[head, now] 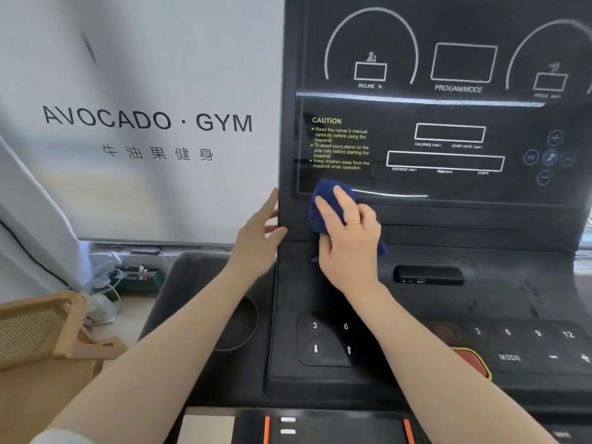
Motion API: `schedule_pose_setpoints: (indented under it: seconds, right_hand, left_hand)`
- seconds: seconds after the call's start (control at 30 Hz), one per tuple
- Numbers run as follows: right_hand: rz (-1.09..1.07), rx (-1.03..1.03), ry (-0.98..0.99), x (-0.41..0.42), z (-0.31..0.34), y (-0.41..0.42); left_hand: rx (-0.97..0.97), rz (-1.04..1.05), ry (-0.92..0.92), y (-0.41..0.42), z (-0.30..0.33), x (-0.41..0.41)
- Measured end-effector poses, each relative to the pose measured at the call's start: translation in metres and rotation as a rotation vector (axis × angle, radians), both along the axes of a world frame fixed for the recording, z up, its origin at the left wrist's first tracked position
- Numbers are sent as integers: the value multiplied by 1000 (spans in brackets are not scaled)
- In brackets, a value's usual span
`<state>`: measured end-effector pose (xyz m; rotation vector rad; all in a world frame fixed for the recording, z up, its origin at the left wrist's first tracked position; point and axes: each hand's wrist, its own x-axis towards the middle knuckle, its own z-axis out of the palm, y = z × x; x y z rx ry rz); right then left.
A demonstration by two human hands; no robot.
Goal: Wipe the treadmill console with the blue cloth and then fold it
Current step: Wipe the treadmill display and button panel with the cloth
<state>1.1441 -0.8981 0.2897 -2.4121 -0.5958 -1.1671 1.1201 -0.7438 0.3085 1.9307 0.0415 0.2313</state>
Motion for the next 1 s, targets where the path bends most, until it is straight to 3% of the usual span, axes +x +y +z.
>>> schedule_pose_setpoints:
  seconds: [0.1,0.17,0.3,0.4,0.47,0.73,0.87,1.0]
  right_hand:
    - [75,-246,-26,-3,-3,0]
    - [46,-303,-79,2,-2,-23]
    - [-96,-208,-49,-4,-6,-52]
    - [-65,-112,72,-7,0,-30]
    - [5,-94,157,-14,3,-14]
    - [554,-445,488,-74,-20,1]
    - [720,-603,441,-73,-18,-17]
    - [448,-617,228,-24,-10,-30]
  left_hand:
    - [-20,-22,9,2,0,1]
    - [-12,-20,13,4,0,1]
    - [-16,-48,23,8,-2,1]
    - [-96,-69,47,10,-7,2]
    - [-131,-54,61,9,-9,1]
    - [-127,-24,51,9,-10,2]
    - [-79,-30,56,7,-10,1]
    - [-71,-18,44,8,-15,2]
